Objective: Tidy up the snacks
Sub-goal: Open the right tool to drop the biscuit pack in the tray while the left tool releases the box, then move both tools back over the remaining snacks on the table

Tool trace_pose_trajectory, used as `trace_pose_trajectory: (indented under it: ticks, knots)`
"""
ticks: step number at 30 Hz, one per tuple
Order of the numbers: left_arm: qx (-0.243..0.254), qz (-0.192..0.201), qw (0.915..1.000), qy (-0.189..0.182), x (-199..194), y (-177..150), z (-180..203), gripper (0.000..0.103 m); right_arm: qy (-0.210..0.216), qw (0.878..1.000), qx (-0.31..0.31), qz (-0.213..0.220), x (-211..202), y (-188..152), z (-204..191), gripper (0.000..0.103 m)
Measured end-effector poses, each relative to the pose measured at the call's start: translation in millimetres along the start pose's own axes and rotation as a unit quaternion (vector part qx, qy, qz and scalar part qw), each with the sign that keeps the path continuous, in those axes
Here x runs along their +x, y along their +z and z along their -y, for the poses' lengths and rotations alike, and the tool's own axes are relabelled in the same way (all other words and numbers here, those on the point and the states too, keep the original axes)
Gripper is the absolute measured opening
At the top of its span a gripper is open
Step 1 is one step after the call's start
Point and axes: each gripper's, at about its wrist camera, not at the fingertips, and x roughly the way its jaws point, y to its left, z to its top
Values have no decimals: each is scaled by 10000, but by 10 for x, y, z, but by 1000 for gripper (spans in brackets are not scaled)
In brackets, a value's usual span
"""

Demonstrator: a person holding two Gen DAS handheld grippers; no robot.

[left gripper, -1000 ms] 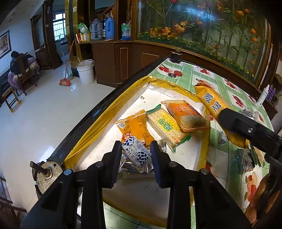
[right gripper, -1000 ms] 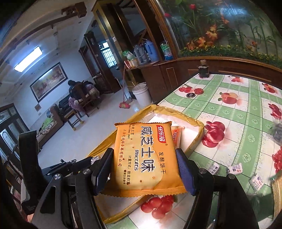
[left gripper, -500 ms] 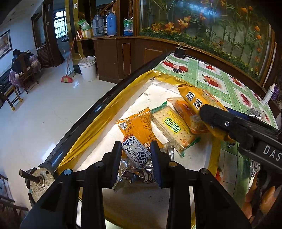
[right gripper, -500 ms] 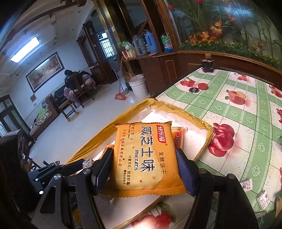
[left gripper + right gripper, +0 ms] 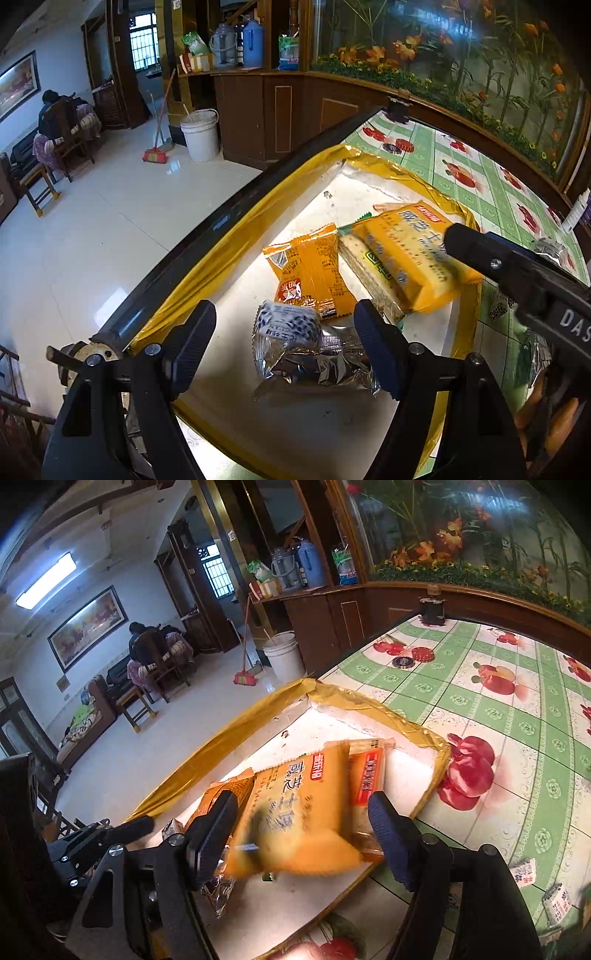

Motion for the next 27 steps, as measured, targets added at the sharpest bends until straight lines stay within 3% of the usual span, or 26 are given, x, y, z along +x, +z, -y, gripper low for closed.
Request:
trace_pose_trajectory:
  ticks: [15, 22, 27]
  knots:
    - [165, 262, 9993, -196, -353, -42, 251, 77, 232, 9902, 910, 1037, -921, -175, 388, 82]
    - [515, 394, 9973, -350, -548, -126, 553, 77, 227, 9782, 1292, 1611, -1381, -395, 587, 84]
    - [761, 445, 9951, -438, -649, -200, 793, 77, -76, 9650, 1746, 1954, -1728, -568, 851, 89]
